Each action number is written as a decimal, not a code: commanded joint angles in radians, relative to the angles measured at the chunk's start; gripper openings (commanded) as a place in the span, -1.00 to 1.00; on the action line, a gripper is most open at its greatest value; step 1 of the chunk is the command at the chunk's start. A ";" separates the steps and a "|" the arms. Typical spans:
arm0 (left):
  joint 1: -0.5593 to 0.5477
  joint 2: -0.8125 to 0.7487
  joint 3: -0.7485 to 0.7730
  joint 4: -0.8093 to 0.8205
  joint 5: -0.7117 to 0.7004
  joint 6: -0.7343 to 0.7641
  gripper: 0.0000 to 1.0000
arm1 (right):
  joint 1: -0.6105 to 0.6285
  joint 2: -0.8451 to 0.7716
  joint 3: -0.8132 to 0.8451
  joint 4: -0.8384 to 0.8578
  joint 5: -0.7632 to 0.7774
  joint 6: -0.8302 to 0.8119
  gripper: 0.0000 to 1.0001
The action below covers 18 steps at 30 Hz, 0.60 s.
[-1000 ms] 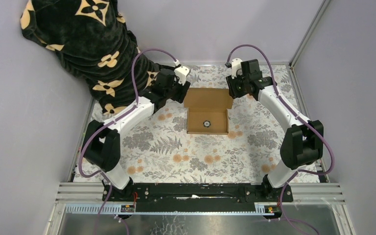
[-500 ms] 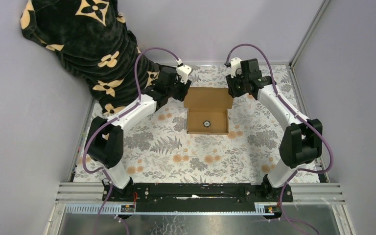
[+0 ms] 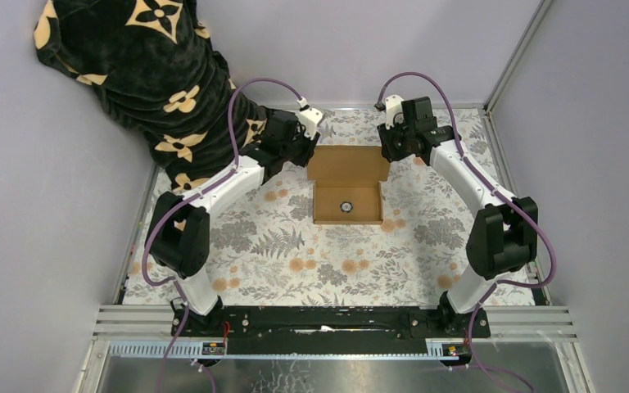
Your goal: Fold the paper box
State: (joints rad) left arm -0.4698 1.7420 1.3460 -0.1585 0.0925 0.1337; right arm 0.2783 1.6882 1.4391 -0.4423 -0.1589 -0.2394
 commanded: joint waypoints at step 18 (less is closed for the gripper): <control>0.007 0.027 0.049 0.023 0.029 0.011 -0.38 | -0.007 0.008 0.033 0.019 0.005 -0.002 -0.31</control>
State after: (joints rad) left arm -0.4698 1.7515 1.3544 -0.1589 0.1081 0.1337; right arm 0.2783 1.6882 1.4391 -0.4423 -0.1589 -0.2390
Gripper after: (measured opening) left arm 0.323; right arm 0.350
